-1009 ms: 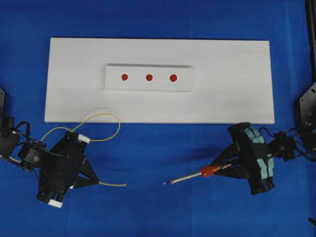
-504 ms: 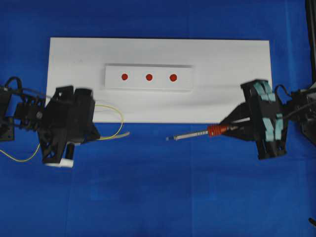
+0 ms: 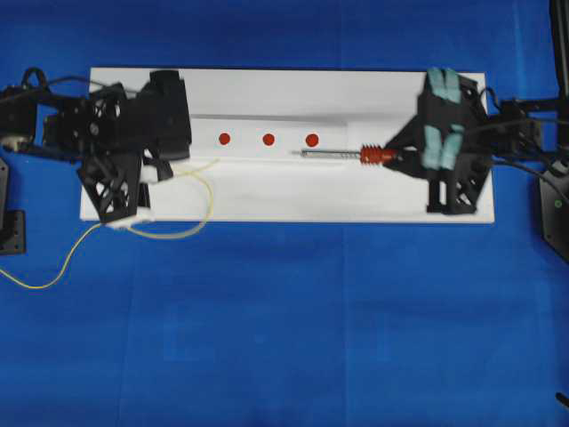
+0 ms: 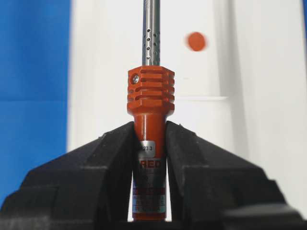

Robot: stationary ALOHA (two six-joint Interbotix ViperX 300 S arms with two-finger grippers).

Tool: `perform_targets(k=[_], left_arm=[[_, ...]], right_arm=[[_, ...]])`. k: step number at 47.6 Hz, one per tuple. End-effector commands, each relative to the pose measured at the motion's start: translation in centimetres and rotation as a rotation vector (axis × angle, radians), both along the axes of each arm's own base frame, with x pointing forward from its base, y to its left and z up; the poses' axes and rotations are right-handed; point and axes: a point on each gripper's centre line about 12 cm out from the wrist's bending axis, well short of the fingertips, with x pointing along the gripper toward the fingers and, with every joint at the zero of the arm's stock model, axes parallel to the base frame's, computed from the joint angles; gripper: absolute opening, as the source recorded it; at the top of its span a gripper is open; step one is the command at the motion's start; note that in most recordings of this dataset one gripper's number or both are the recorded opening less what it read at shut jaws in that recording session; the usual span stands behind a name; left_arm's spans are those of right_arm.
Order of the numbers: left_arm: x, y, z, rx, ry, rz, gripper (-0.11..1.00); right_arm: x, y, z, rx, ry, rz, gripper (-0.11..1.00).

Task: Touch the tip of the soldering iron to the tip of the solder at the mark.
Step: 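Lift wire and iron and carry both toward the red-dot strip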

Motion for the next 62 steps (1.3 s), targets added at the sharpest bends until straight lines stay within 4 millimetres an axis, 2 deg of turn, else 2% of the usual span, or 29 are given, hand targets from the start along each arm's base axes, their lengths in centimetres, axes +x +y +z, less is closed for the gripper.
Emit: perform_targets(k=[1,9,19,31,42,53,62], left_arm=[[0.3,0.8,1.0,0.005,-0.020,0.021,0.01],[0.2,1.9,0.3,0.002,0.023,0.058,0.01],[0.4,2.4,-0.1,0.002,0.040,0.067,0.01],[0.8,2.5,-0.1,-0.002,0.055,0.074,0.01],[2.2,2.7,-0.1,-0.004,0.080,0.072,0.01],[3.7,3.0,-1.6,-0.013,0.154,0.073,0.01],[4.0,3.3,-2.4,-0.018,0.177,0.084,0.01]], right_arm=[[1.2,-0.9,0.9,-0.018,-0.013,-0.012,0.06],[2.6,-2.2,0.2,-0.029,0.042,-0.034,0.06],[3.6,-2.7,-0.2,-0.031,0.070,-0.038,0.06],[3.7,-2.7,-0.2,-0.032,0.072,-0.039,0.06],[3.7,-2.7,-0.2,-0.031,0.072,-0.040,0.06],[3.7,-2.7,-0.2,-0.030,0.073,-0.041,0.06],[3.8,-2.8,-0.4,-0.030,0.080,-0.041,0.06]])
